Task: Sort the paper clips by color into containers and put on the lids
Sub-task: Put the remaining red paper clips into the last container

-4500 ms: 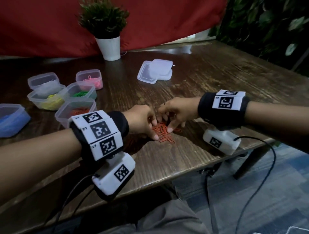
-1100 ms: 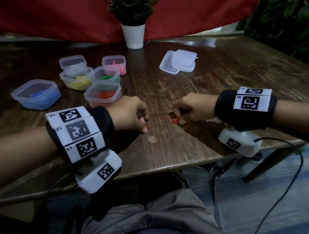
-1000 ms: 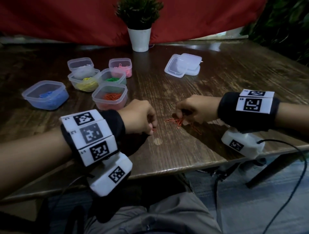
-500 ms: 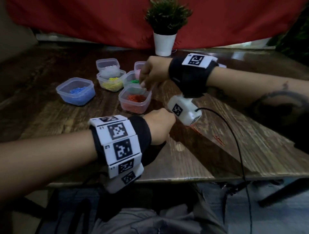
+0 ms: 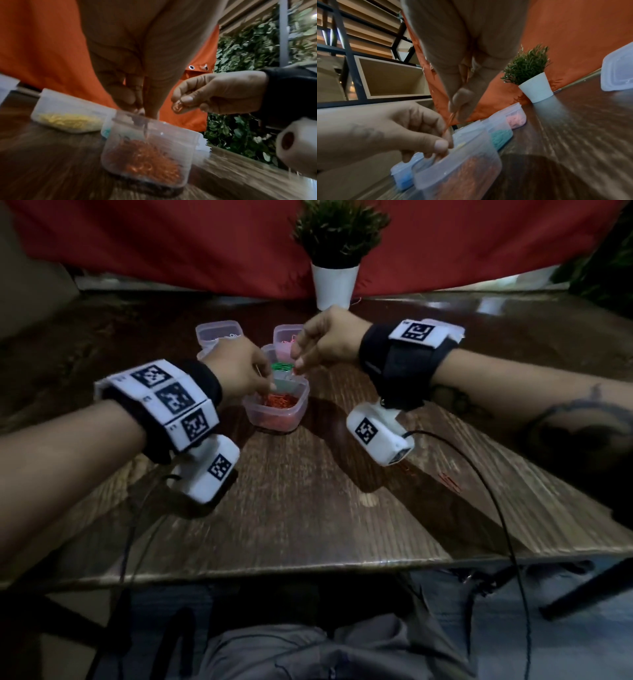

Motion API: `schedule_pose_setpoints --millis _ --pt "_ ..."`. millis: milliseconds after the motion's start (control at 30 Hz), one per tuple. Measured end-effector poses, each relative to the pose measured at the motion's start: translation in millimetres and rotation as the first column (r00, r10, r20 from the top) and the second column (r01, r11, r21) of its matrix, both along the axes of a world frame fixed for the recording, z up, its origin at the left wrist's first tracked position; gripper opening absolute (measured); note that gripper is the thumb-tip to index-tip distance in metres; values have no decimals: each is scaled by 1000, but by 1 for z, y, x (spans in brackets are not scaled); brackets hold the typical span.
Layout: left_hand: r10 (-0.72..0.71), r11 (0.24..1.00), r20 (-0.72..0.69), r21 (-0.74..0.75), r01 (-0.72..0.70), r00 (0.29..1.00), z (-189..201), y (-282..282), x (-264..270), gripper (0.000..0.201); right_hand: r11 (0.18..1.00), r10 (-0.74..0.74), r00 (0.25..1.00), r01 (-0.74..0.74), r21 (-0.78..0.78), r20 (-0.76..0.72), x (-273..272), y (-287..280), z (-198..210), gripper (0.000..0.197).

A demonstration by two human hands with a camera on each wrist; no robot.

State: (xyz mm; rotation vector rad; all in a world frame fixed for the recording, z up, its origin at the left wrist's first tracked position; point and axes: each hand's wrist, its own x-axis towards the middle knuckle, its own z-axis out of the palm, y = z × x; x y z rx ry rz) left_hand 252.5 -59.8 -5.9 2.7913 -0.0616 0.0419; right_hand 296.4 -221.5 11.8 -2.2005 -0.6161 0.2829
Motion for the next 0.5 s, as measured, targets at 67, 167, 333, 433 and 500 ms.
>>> schedule_pose_setpoints --millis 67,167,333,433,500 --pt "-14 1000 20 -6 14 1000 -4 3 -2 16 991 30 1000 -31 -131 -6 -2 8 -4 19" --pt "-62 998 4 -5 62 998 -1 5 -8 26 972 35 997 -17 -236 74 -9 1 2 19" --pt "-131 975 -172 156 159 976 10 0 -19 38 970 -22 999 28 -241 29 -27 -66 21 11" --pt "-163 942 -91 282 183 982 12 -17 -25 45 852 49 985 -128 -508 -166 -44 -108 10 18" --pt "-220 920 59 343 187 974 14 -36 -31 48 712 54 977 -182 -678 -206 -55 -124 1 37"
